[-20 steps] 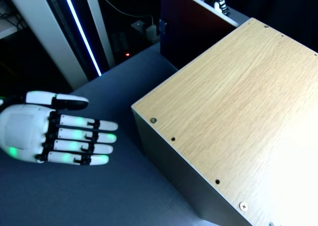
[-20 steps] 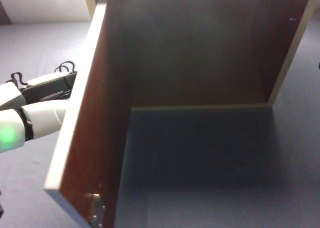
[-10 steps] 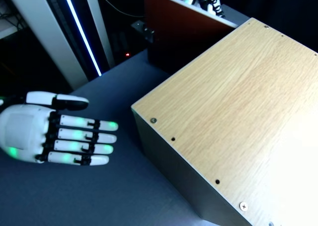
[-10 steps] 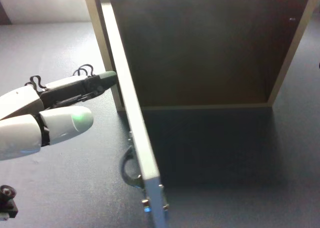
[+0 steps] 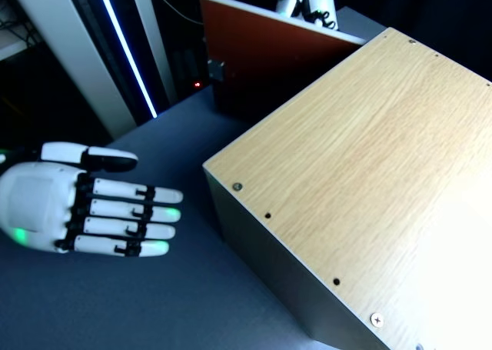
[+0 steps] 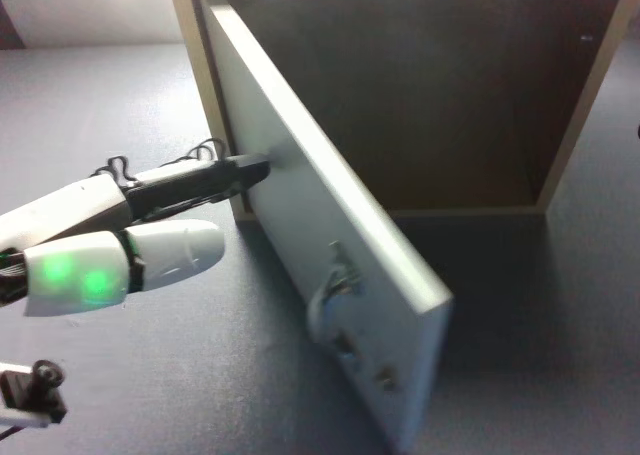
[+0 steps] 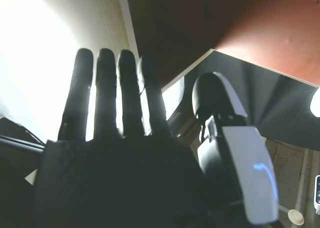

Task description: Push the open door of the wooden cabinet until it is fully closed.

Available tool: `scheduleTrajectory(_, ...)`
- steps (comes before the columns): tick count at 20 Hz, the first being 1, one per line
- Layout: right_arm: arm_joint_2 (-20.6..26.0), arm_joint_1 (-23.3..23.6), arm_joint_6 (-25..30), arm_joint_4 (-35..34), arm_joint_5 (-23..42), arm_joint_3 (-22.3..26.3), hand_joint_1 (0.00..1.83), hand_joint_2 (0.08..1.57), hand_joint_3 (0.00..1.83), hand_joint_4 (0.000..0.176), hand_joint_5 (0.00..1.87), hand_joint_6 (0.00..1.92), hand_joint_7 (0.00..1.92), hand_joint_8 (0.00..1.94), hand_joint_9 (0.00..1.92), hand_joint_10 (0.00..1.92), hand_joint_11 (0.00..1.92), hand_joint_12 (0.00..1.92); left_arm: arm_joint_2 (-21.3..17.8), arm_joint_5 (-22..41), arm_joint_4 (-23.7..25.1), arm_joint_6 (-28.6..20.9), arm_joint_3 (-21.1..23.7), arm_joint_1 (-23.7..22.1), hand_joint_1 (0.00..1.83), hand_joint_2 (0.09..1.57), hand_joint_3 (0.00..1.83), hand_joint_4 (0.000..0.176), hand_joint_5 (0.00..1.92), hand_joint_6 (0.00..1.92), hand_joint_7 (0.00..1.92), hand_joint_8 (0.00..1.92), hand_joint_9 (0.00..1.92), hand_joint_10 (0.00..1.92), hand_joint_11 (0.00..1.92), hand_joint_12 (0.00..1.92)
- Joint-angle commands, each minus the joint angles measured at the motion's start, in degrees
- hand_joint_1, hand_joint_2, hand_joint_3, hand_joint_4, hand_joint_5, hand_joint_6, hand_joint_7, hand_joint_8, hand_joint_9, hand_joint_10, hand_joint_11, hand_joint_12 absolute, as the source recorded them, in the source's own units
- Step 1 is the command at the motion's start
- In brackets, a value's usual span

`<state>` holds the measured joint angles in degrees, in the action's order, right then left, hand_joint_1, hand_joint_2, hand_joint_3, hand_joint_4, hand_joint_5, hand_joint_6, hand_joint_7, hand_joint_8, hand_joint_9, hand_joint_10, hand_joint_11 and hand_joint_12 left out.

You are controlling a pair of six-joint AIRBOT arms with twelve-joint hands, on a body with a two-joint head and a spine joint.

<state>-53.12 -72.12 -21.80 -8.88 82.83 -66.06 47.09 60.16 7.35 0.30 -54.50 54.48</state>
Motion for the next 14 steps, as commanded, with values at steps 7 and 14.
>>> scheduleTrajectory(7, 0.0, 0.3, 0.6, -1.4, 7.2, -0.5, 0.20, 1.43, 0.00, 0.000, 0.28, 0.00, 0.30, 0.00, 0.26, 0.00, 0.06, 0.46, 3.3, 1.8, 2.4, -0.3, -2.1, -4.1, 0.00, 1.46, 0.00, 0.000, 0.15, 0.00, 0.16, 0.00, 0.13, 0.00, 0.07, 0.01)
scheduleTrajectory(14, 0.0, 0.3, 0.6, -1.4, 7.1, -0.7, 0.23, 1.43, 0.00, 0.000, 0.28, 0.00, 0.29, 0.00, 0.26, 0.00, 0.06, 0.46, 7.5, -2.8, 4.5, -0.3, -4.9, -8.8, 0.00, 1.47, 0.00, 0.000, 0.15, 0.00, 0.16, 0.00, 0.13, 0.00, 0.07, 0.01)
